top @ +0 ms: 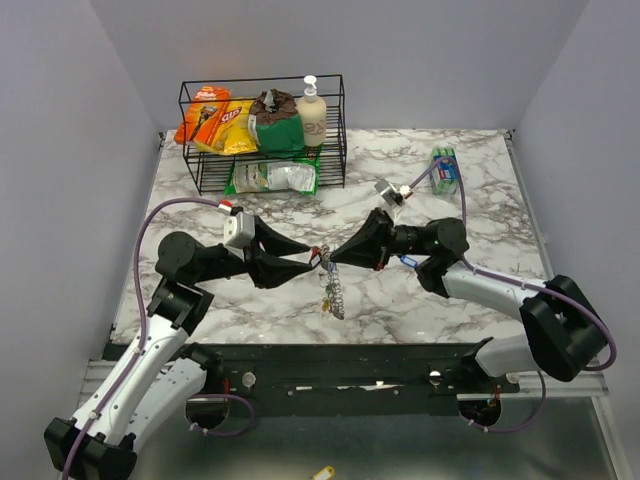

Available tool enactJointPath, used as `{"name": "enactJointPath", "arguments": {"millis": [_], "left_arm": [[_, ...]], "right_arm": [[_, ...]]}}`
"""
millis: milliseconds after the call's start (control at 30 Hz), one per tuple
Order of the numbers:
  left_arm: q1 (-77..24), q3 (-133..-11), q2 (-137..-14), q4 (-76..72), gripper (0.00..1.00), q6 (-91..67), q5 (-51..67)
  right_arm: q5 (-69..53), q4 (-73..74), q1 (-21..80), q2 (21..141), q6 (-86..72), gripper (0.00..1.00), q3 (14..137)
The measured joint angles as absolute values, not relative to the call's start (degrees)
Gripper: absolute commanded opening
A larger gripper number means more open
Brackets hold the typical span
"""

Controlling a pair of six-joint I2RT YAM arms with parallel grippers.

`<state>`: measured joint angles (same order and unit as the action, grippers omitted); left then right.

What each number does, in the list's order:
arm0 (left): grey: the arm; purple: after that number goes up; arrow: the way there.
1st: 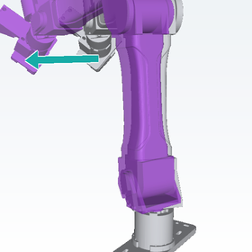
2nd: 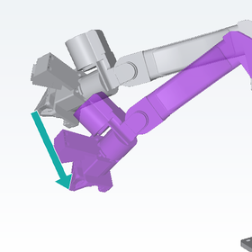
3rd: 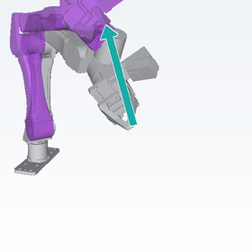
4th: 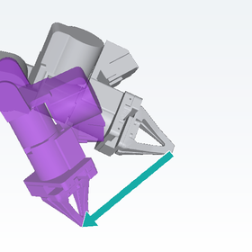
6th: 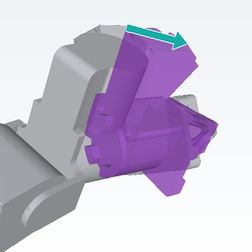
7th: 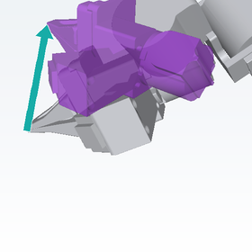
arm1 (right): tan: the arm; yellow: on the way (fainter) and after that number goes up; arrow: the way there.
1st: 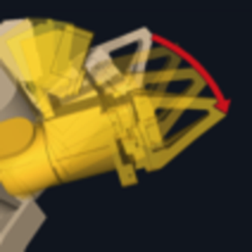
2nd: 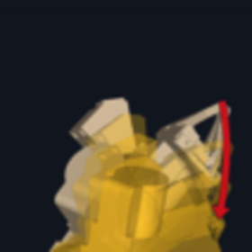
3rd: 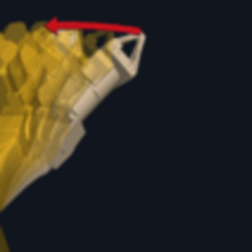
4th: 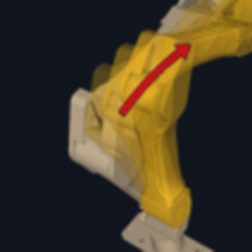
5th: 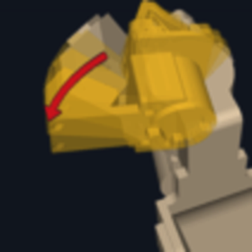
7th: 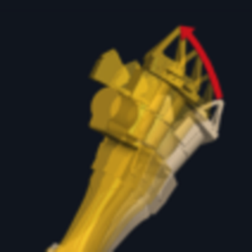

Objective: Put the keys on the keyring

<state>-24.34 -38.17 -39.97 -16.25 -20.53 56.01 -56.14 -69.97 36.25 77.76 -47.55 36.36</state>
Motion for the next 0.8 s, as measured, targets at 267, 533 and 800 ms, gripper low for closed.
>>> {"name": "enactJointPath", "arguments": {"millis": [267,533,800], "left_arm": [[-24.34,-36.60,-41.45,-21.82,0.37,-21.71,56.69],[-25.61,-36.23,-46.04,-24.29,0.36,-23.38,55.75],[-31.42,-36.32,-47.46,-22.98,0.36,-21.74,53.52]], "right_arm": [[-59.35,-72.62,35.77,79.35,-55.79,0.01,36.75],[-59.72,-73.97,35.77,78.56,-57.71,0.01,37.60],[-59.72,-74.08,35.77,78.54,-58.50,0.01,38.13]]}}
